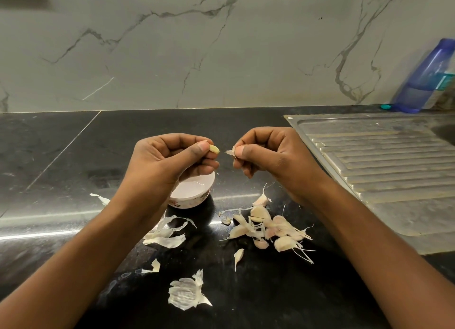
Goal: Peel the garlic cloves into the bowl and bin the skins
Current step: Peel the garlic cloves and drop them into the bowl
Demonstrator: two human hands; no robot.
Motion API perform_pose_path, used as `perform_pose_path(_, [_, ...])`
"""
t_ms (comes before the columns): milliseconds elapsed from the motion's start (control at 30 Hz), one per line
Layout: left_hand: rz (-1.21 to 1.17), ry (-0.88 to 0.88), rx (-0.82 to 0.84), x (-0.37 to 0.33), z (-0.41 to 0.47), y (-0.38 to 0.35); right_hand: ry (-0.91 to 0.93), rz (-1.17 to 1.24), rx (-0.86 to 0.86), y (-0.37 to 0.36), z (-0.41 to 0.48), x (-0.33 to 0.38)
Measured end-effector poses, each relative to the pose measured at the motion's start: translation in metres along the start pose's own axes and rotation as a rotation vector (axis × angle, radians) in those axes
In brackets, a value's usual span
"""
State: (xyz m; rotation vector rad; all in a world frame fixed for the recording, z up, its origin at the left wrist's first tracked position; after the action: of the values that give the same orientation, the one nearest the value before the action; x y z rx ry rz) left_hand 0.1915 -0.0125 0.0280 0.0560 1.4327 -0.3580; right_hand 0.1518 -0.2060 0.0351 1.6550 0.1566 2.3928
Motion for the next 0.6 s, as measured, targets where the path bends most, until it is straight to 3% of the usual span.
perform_pose_path(100, [0.022,-0.014,-0.030,0.000,0.001,0.003,0.014,-0.142,0.043,0.003,-0.001,0.000])
perform_pose_path(367, [0.079,-0.033,-0.009,0.001,-0.001,0.000,-0.091,-0.433,0.410,-0.016,-0.013,-0.020])
perform_pose_path(600, [0.158,-0.082,0.037,0.001,-0.002,-0.004,-0.084,-0.398,0.433,-0.020,-0.013,-0.019])
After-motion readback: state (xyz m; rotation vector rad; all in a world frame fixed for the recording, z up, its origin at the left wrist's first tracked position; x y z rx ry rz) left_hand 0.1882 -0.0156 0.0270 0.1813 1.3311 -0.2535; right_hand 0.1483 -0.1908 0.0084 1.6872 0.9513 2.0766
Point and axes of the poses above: each hand's wrist, its own z-axis towards the middle knuckle, its own y-axis out of the back of the hand, x = y × z, the point moved 7 cm from there along z, towards the middle knuckle, and after that the axes turned 7 degrees about -x, right-handed, at the moved point
